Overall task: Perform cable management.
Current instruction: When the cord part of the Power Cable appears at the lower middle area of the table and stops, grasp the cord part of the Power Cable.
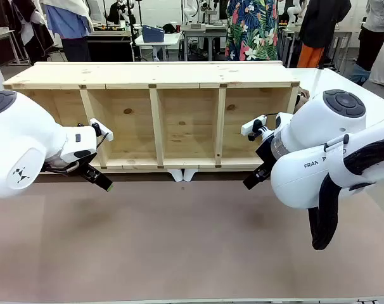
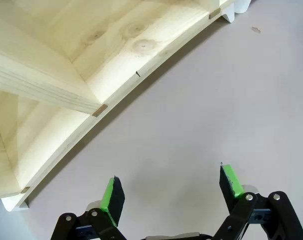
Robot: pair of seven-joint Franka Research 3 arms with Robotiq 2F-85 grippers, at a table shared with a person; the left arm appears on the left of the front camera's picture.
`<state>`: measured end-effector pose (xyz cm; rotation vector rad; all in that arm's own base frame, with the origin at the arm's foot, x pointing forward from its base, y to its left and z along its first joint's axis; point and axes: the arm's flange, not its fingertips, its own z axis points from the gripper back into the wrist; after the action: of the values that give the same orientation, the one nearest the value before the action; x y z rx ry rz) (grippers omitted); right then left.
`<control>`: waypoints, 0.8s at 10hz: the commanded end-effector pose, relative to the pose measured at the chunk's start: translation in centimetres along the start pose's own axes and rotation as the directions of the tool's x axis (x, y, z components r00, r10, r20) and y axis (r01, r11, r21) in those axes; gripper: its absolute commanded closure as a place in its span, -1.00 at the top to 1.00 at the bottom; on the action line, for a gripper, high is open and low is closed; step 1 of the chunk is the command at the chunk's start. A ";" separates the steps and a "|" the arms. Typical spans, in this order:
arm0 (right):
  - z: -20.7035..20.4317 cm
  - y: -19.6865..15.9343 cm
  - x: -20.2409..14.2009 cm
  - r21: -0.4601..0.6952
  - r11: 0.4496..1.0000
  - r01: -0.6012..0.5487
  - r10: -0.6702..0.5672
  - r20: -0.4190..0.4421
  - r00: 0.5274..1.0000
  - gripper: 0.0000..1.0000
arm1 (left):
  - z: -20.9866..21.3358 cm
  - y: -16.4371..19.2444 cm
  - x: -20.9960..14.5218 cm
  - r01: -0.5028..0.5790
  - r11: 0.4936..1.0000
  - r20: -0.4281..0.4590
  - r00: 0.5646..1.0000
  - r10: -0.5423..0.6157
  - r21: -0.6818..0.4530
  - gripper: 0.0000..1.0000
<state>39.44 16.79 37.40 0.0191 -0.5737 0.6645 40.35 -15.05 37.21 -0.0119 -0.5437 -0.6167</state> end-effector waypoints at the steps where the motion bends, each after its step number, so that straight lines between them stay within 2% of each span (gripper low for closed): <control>1: 0.0 0.0 0.0 0.000 1.000 0.000 0.000 0.000 1.000 1.00 | 0.0 0.0 0.0 0.000 1.000 0.000 1.000 0.000 0.000 1.00; 8: 0.0 0.0 0.0 0.000 1.000 0.000 0.000 0.000 1.000 1.00 | 0.0 0.0 0.0 0.000 1.000 0.000 1.000 0.000 0.000 1.00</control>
<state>39.44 16.80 37.40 0.0187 -0.5737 0.6651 40.29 -15.22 37.20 -0.0104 -0.5439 -0.6211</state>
